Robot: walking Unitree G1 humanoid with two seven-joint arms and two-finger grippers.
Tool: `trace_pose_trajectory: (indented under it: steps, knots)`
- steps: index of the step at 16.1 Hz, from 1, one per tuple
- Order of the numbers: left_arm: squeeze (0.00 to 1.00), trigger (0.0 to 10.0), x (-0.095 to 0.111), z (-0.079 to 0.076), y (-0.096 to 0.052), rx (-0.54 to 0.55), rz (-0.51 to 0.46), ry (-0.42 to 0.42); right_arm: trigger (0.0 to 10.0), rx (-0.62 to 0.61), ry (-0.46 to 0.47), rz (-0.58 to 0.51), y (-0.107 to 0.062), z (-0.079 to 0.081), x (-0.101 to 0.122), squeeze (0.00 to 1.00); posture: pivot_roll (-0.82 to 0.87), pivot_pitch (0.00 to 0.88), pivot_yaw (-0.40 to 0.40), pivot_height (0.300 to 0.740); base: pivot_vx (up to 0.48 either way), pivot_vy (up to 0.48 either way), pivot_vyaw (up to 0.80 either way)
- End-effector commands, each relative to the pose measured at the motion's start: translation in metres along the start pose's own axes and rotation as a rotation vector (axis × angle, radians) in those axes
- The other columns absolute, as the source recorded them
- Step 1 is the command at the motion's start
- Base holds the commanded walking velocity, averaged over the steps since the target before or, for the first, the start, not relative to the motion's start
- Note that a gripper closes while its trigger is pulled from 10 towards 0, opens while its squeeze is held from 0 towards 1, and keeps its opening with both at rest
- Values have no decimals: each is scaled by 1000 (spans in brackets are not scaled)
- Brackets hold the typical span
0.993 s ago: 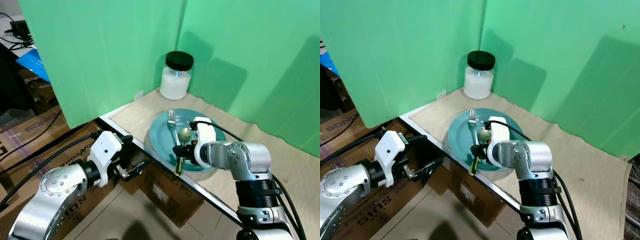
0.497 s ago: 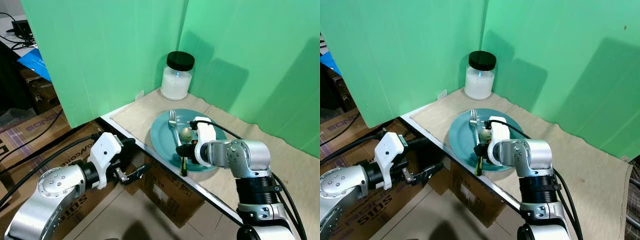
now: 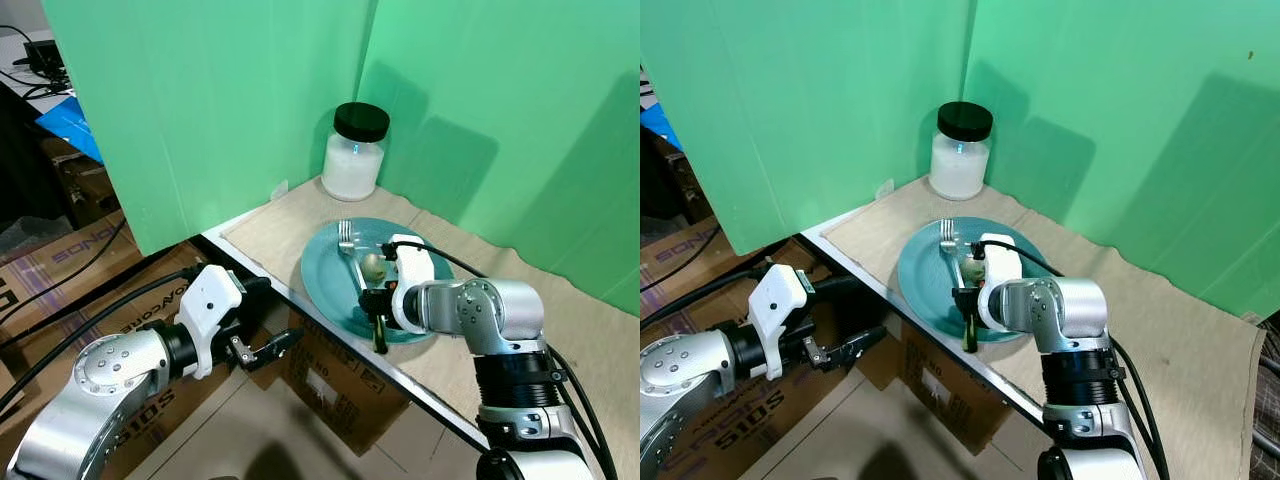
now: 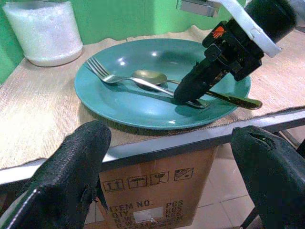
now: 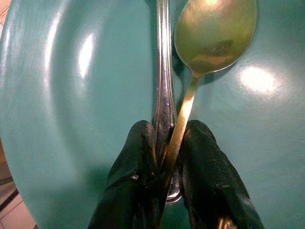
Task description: Setting the table
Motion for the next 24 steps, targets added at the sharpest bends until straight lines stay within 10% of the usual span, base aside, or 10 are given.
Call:
trace_pose_trajectory:
  steps: [1, 16, 24]
  knots:
    - [0, 10000, 3, -1, 1, -19, -6, 7, 0, -13, 11, -17, -4, -5, 7, 0, 106, 0, -113, 740, 0, 0, 0]
    - [0, 10000, 3, -2, 1, -36, -3, 15, 0, 19, -131, -209, -28, -4, 34, 0, 100, 0, -99, 740, 0, 0, 0]
    - [0, 10000, 4, -3, 3, -44, -4, 18, 0, 12, -202, -147, -12, -5, 14, 0, 103, 0, -98, 740, 0, 0, 0]
Point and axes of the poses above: a point about 5 cm out from each wrist's last joint towards the gripper, its own y axis pointing out of the wrist towards the gripper, its own x axis along the axis of the wrist's last joint, z = x × y, the point moved 4 cm from there along y, pointing out of the wrist towards the gripper, and after that the axes turned 13 degrees about y, right-handed, at the moved point
